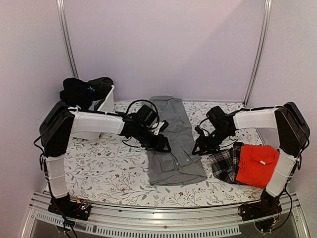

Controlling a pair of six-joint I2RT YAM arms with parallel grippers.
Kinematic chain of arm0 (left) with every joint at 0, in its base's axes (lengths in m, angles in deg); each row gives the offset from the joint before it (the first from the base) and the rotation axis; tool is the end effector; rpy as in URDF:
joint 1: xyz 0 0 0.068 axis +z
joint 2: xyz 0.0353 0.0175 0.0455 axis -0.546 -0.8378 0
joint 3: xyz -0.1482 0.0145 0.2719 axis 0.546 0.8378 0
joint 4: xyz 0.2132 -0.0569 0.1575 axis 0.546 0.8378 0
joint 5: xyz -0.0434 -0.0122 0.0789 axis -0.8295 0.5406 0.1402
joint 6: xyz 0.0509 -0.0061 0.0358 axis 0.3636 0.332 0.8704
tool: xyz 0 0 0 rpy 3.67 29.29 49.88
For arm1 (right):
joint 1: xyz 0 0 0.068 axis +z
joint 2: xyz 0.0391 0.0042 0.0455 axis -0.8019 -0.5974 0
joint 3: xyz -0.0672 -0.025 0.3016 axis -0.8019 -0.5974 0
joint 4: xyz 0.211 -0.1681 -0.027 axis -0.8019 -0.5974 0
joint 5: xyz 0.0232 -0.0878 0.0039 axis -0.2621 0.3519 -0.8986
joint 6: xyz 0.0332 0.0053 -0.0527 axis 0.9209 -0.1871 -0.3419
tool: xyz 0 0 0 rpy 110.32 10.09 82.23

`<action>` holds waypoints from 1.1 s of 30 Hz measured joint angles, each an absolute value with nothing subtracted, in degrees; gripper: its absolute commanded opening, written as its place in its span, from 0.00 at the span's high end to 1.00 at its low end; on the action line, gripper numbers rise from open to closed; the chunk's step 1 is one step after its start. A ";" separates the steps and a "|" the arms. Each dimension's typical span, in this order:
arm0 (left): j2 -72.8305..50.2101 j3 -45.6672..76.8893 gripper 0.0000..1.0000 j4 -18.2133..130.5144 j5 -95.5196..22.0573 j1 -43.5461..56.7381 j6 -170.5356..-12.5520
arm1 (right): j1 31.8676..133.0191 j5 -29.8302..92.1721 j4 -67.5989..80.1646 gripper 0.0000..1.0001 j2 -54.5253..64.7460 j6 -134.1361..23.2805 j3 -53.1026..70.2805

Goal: Fold and stack the mixed laundry pile
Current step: Rotate the rectangle-folded shirt at the center of the board, then adjust the rectangle-folded shirt at the center of the board.

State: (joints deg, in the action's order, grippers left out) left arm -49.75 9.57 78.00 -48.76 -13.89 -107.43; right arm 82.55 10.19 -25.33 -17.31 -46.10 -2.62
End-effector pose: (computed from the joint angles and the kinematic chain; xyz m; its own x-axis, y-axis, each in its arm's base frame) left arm 0.2963 -0.3418 0.1924 -0.8764 0.3053 -0.3724 0.4688 0.7175 -0.5152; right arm 0.3063 0.1975 0.1834 -0.9504 -0.2523 -0.1821 -0.3109 0.7923 0.5250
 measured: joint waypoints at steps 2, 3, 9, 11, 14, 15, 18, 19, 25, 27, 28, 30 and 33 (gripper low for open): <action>-49.72 9.57 0.44 77.67 -48.81 -14.10 -107.56 | 82.55 10.78 -25.17 0.55 -17.42 -45.84 -2.62; -49.75 9.57 0.44 77.54 -48.81 -14.21 -107.58 | 82.55 11.28 -25.17 0.55 -17.42 -45.69 -2.62; -50.51 8.89 0.48 77.35 -49.79 -15.42 -107.45 | 82.55 12.81 -25.20 0.60 -18.78 -45.58 -2.62; -51.39 8.23 0.48 77.28 -50.47 -15.92 -107.45 | 82.55 12.83 -25.15 0.62 -19.76 -45.66 -2.62; -53.09 7.40 0.49 76.91 -51.45 -16.36 -107.47 | 82.57 12.73 -25.15 0.66 -21.14 -45.75 -2.62; -53.72 7.18 0.49 76.89 -51.80 -16.40 -107.47 | 82.66 12.68 -25.13 0.67 -21.16 -45.84 -2.60; -55.21 7.05 0.49 76.60 -52.57 -16.40 -107.62 | 82.88 12.70 -25.15 0.70 -21.25 -46.08 -2.60; -55.60 7.05 0.50 76.34 -52.94 -16.40 -107.69 | 82.97 12.68 -25.15 0.71 -21.25 -46.19 -2.60; -57.40 6.46 0.53 74.75 -54.51 -16.40 -108.17 | 83.27 12.49 -25.20 0.76 -21.27 -46.58 -2.60; -57.90 6.18 0.54 74.00 -54.93 -16.40 -108.35 | 83.36 12.40 -25.20 0.78 -21.27 -46.65 -2.60; -58.05 6.16 0.55 73.72 -55.04 -16.40 -108.41 | 83.38 12.29 -25.22 0.79 -21.27 -46.65 -2.60; -58.29 5.94 0.56 73.52 -55.12 -16.40 -108.63 | 83.38 12.07 -25.22 0.79 -21.27 -46.71 -2.60; -58.99 4.80 0.57 73.11 -55.34 -16.40 -108.76 | 83.42 11.81 -25.26 0.80 -21.27 -46.76 -2.58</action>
State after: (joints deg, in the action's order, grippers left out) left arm -58.99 4.80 73.11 -55.34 -16.40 -108.76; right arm 83.42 11.81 -25.26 -21.27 -46.76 -2.58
